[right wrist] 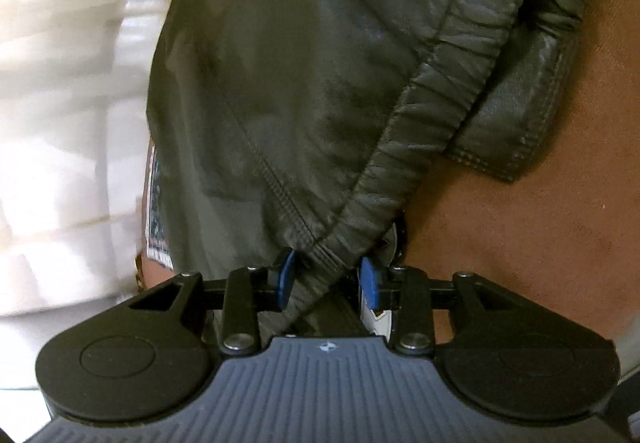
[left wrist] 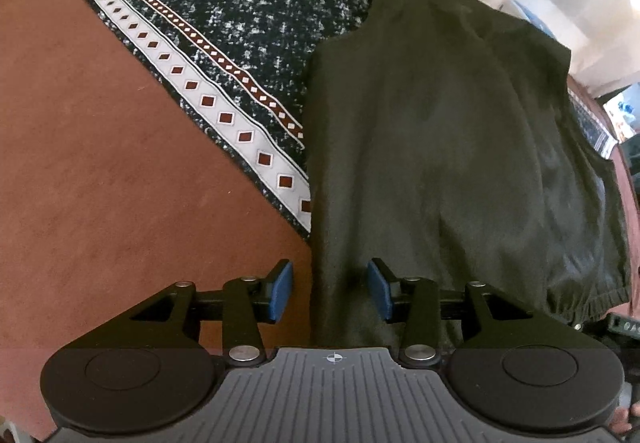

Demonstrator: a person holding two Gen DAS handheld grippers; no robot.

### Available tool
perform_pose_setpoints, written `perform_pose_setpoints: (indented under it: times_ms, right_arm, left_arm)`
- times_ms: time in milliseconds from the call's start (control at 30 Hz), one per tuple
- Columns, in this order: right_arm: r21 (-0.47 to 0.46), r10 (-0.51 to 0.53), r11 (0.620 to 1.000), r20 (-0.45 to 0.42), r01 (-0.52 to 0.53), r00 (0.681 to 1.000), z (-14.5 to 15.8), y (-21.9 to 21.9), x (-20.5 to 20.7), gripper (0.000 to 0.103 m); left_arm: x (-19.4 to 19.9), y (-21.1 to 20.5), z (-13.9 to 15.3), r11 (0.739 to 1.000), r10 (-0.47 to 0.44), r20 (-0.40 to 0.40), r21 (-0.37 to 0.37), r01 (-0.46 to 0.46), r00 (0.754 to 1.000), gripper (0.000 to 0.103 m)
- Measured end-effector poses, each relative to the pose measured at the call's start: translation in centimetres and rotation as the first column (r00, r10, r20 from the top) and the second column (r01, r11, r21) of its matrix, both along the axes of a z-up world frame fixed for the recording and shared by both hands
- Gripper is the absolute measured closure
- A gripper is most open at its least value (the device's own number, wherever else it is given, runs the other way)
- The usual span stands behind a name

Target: Fold clothes

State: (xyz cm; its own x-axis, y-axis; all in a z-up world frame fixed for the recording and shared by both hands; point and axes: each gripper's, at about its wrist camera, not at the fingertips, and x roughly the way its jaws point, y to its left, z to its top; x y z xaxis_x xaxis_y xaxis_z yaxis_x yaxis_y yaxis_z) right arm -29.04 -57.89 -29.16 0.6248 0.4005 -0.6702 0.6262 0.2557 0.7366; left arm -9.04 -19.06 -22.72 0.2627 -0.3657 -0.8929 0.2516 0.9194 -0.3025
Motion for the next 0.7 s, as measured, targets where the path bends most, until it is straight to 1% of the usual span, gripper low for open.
perform_pose_setpoints:
  times_ms: [33,67,100,167,200,267,367,433,500,533,567,600,633,667,700]
  right_arm:
    - [-0.025,0.014,1.0,0.0,-0.014,1.0,0.2,0.1,-0.1,0.073]
    - [-0.049,0.029,0.998,0.005,-0.028,1.0,0.5,0.3,-0.2,0.094]
    - [-0.068,0.05,0.997,0.034,-0.047,0.998,1.1,0.4,-0.5,0.098]
    - [-0.11,0.087,0.991,0.083,-0.078,0.993,3.0,0.4,-1.2,0.098]
    - [-0.152,0.109,0.984,0.101,-0.093,0.989,4.0,0.3,-1.4,0.098]
    - [-0.182,0.138,0.977,0.13,-0.113,0.982,5.6,0.2,-1.9,0.099]
    - [-0.184,0.187,0.97,0.144,-0.16,0.972,6.6,0.4,-2.5,0.099]
    - [-0.194,0.223,0.96,0.109,-0.2,0.969,6.2,0.7,-2.6,0.099]
    - [-0.182,0.234,0.958,0.053,-0.221,0.971,4.7,0.9,-2.9,0.099]
    - [-0.175,0.231,0.959,0.03,-0.222,0.973,3.8,0.8,-3.2,0.099]
    - [-0.17,0.224,0.961,0.003,-0.22,0.975,2.9,0.8,-3.2,0.098]
    - [-0.163,0.218,0.962,-0.019,-0.218,0.976,2.1,0.7,-3.4,0.096]
    - [-0.156,0.214,0.964,-0.025,-0.215,0.977,2.0,0.5,-3.7,0.087]
    - [-0.18,0.223,0.958,-0.027,-0.224,0.974,2.7,0.3,-4.0,0.081]
    - [-0.206,0.234,0.95,-0.025,-0.234,0.972,3.6,0.2,-4.3,0.08]
  left_arm:
    - [0.1,-0.1,0.0,1.0,-0.006,0.002,-0.002,0.006,1.0,0.06]
    - [0.1,-0.1,0.0,1.0,-0.011,0.004,-0.004,0.011,1.0,0.079]
    - [0.1,-0.1,0.0,1.0,-0.012,0.005,-0.003,0.012,1.0,0.093]
    - [0.1,0.1,0.2,1.0,-0.01,0.009,-0.009,0.01,1.0,0.1]
    - [0.1,0.2,0.3,1.0,-0.008,0.011,-0.015,0.008,1.0,0.101]
    - [-0.2,0.3,0.7,1.0,-0.017,0.018,-0.018,0.017,1.0,0.102]
    - [-0.9,0.7,1.1,0.999,-0.046,0.024,-0.003,0.046,0.999,0.103]
    - [-1.4,1.0,0.9,0.998,-0.061,0.018,0.016,0.061,0.998,0.103]
    - [-1.6,1.1,0.0,0.997,-0.071,-0.006,0.035,0.071,0.997,0.101]
    - [-1.6,1.2,-0.1,0.997,-0.069,-0.013,0.037,0.069,0.998,0.095]
    - [-1.6,1.2,-0.3,0.997,-0.066,-0.019,0.039,0.067,0.998,0.092]
    - [-1.6,1.3,-0.4,0.997,-0.062,-0.022,0.04,0.063,0.998,0.07]
    - [-1.6,1.5,0.2,0.998,-0.05,-0.008,0.042,0.05,0.999,0.067]
    - [-1.6,1.6,1.0,0.998,-0.038,0.016,0.05,0.037,0.999,0.066]
    - [-1.5,1.5,1.9,0.998,-0.047,0.035,0.043,0.046,0.998,0.065]
